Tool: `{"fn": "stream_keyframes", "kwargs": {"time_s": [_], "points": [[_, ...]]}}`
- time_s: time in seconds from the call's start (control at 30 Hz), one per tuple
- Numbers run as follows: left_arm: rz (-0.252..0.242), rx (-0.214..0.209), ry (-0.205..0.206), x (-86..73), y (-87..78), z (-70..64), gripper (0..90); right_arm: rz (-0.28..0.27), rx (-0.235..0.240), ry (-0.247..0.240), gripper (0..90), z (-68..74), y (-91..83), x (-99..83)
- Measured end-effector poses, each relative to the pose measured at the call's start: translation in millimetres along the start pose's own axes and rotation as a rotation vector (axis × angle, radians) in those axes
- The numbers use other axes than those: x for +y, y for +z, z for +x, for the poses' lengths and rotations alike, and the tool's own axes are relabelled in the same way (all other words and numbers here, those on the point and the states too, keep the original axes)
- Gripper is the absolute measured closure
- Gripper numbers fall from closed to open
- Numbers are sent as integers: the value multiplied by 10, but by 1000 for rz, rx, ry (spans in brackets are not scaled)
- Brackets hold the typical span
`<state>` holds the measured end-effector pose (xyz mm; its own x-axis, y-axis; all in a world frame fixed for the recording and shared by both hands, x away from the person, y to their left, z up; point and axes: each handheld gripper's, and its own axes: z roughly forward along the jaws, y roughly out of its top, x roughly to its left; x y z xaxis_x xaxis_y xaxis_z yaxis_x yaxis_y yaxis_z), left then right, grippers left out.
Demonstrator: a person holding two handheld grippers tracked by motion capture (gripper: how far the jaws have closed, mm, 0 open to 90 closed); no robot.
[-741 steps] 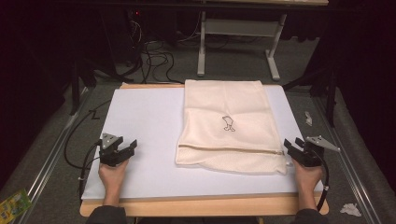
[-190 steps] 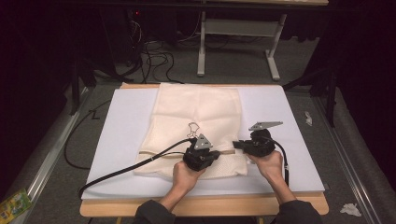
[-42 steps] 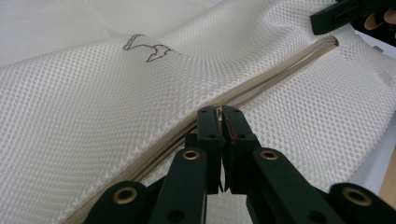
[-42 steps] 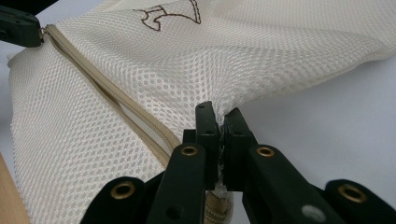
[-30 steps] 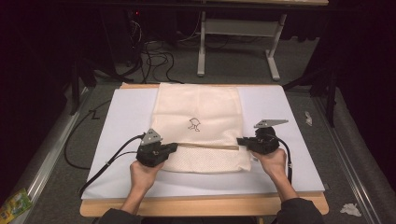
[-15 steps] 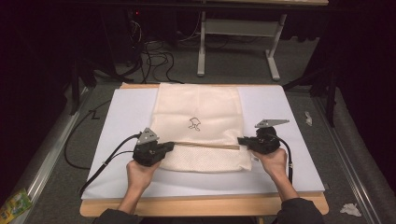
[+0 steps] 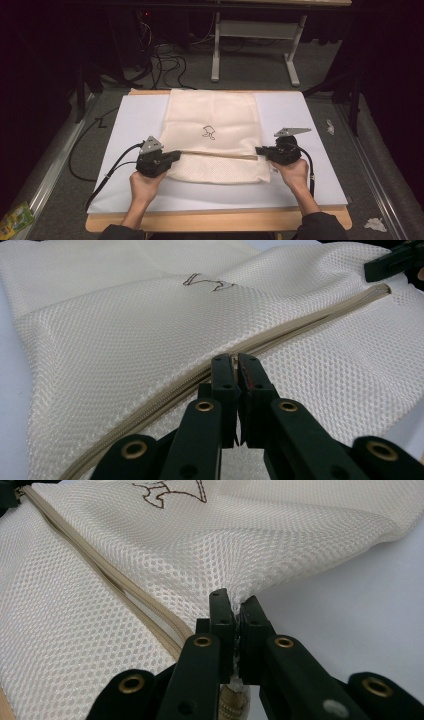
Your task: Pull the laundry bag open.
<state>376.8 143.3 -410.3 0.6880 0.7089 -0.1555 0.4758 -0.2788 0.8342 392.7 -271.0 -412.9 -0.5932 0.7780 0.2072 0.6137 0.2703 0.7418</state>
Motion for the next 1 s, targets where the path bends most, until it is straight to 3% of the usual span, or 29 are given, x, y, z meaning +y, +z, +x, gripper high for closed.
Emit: {"fn": "stream_keyframes", "kwargs": {"time_s": [1.0], "points": [[-14,77,-46,-87,-260,259,874,11,-9,-5,891,-23,0,5]]}}
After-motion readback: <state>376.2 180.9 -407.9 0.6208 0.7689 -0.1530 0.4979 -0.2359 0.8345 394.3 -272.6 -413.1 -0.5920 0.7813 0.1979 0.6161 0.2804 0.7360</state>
